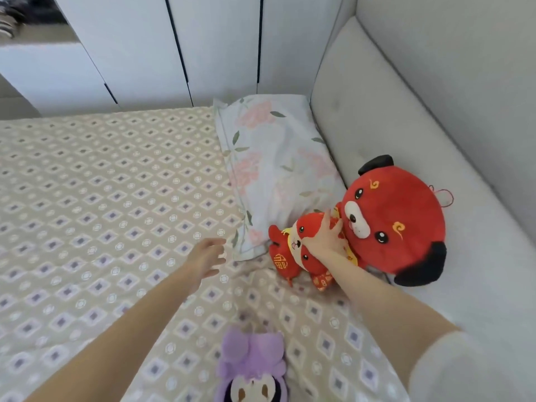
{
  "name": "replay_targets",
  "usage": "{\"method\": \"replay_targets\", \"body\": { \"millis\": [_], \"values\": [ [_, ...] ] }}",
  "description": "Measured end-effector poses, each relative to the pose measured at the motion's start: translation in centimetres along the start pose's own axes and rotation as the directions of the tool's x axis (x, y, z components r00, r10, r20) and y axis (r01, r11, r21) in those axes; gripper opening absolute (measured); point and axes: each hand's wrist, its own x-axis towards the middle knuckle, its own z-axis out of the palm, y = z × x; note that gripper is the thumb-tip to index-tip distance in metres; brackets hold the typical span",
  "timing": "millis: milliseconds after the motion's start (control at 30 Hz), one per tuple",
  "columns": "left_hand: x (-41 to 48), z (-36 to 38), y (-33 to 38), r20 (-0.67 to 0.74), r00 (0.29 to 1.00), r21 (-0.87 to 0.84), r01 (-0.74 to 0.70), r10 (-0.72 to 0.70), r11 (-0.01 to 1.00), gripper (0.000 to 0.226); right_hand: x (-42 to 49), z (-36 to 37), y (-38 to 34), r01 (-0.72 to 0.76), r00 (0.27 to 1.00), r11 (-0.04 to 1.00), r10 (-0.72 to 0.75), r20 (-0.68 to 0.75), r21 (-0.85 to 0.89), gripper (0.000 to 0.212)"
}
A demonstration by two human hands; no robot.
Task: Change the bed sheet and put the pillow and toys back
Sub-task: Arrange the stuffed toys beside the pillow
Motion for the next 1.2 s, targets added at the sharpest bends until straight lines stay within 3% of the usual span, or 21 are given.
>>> {"method": "replay_targets", "body": {
  "millis": [100,200,300,400,567,700,767,833,933,1000,1067,1133,1200],
  "values": [
    [0.3,0.2,0.0,0.002,1.000,0.003,0.009,-0.009,1.000,0.029,1.1,-1.1,0.0,-0.002,0.999,0.997,0.006,0.054,-0.072,0.094],
    [0.6,0.4,-0.1,0.001,1.000,0.008,0.017,-0.017,1.000,0.029,0.7,-0.7,-0.4,0.016,1.000,0.979,-0.017,-0.003,-0.205,0.096],
    [0.5,0.6,-0.2,0.007,1.000,0.022,0.017,-0.017,1.000,0.029,-0.5,1.1,0.0,0.123,0.950,0.893,-0.232,-0.210,-0.433,0.085],
    [-0.1,0.5,-0.3,0.011,1.000,0.040,0.013,-0.013,0.999,0.029,-1.5,2.1,0.9,0.168,0.874,0.819,-0.381,-0.301,-0.549,0.068],
    [-1.2,0.1,-0.7,0.025,1.000,0.033,-0.010,0.010,0.999,0.027,-2.3,2.2,1.7,0.224,0.870,0.840,-0.401,-0.287,-0.494,0.052],
    [-2.1,-0.1,-1.7,0.033,0.999,0.014,0.001,-0.001,1.000,0.027,-2.9,1.9,2.2,0.279,0.914,0.844,-0.380,-0.144,-0.459,0.059],
    [-2.8,-0.5,-2.2,0.032,0.999,0.015,0.001,-0.002,1.000,0.028,-3.6,1.9,2.0,0.306,0.912,0.866,-0.385,-0.139,-0.395,0.057],
    [-3.1,-0.9,-2.8,0.034,0.999,0.011,0.012,-0.012,1.000,0.028,-4.7,2.3,2.0,0.362,0.881,0.872,-0.436,-0.186,-0.329,0.051],
    [-3.8,-1.7,-3.9,0.025,0.999,0.000,0.023,-0.023,1.000,0.027,-7.0,4.3,2.4,0.543,0.762,0.801,-0.597,-0.251,-0.252,0.043],
    [-3.9,-2.1,-4.7,0.011,0.999,-0.010,0.036,-0.036,0.999,0.024,-8.4,6.1,2.7,0.639,0.735,0.748,-0.663,-0.146,-0.179,0.033],
    [-3.9,-2.3,-5.9,0.007,0.998,-0.011,0.057,-0.057,0.998,0.025,-9.5,8.5,3.1,0.643,0.765,0.759,-0.634,0.113,-0.096,0.032],
    [-3.8,-2.4,-7.5,0.006,0.997,-0.014,0.080,-0.080,0.997,0.027,-10.4,10.9,3.8,0.614,0.753,0.782,-0.540,0.375,-0.107,0.047],
    [-4.0,-2.4,-8.9,0.002,0.994,-0.017,0.109,-0.109,0.994,0.027,-11.2,12.8,5.0,0.628,0.693,0.758,-0.442,0.570,-0.176,0.071]
  ]
}}
